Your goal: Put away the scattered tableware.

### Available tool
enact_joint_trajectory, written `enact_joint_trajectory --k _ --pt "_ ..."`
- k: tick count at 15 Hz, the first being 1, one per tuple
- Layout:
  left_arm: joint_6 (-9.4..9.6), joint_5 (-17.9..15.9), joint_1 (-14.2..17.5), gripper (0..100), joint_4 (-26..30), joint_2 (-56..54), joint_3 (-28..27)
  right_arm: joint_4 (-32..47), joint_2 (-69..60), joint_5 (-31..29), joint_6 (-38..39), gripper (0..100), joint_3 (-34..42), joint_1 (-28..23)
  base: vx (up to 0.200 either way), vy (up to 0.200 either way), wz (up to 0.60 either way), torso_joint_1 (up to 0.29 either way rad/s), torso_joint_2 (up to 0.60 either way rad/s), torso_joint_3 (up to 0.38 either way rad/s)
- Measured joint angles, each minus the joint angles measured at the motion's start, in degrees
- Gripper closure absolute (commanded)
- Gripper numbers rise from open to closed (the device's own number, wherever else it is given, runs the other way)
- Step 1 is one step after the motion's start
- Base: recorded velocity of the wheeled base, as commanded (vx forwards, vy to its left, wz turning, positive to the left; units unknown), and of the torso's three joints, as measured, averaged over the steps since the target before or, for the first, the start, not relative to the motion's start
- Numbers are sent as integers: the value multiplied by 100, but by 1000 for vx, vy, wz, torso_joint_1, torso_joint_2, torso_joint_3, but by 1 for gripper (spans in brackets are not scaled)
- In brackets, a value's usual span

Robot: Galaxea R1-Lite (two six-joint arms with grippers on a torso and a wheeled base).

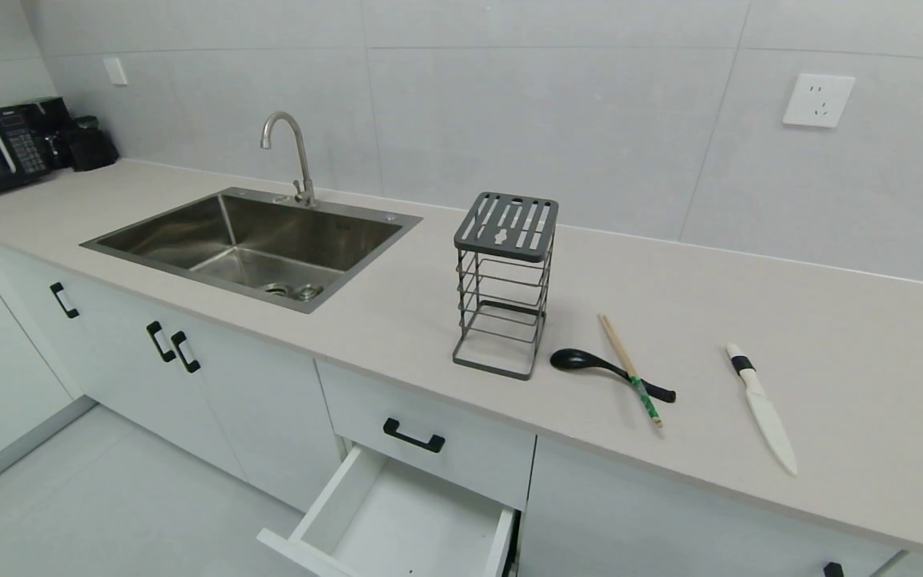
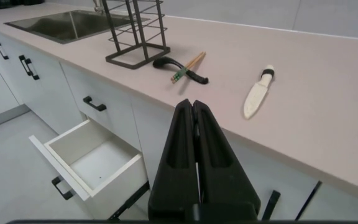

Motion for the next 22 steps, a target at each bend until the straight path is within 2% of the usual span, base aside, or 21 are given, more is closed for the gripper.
enact_joint_trajectory --k 4,10,15,22 --pt "-55 9 0 0 -2 0 0 -2 0 9 -17 100 2 0 200 0 0 27 -63 -21" --pt "-11 6 2 0 0 0 0 -2 0 -7 0 100 2 0 0 0 0 0 0 0" --pt "-6 5 2 0 -2 0 0 0 0 11 -12 100 0 0 0 0 0 149 -300 -142" --pt "-5 6 2 0 0 0 0 6 0 28 -122 100 7 0 0 0 0 14 -25 -10"
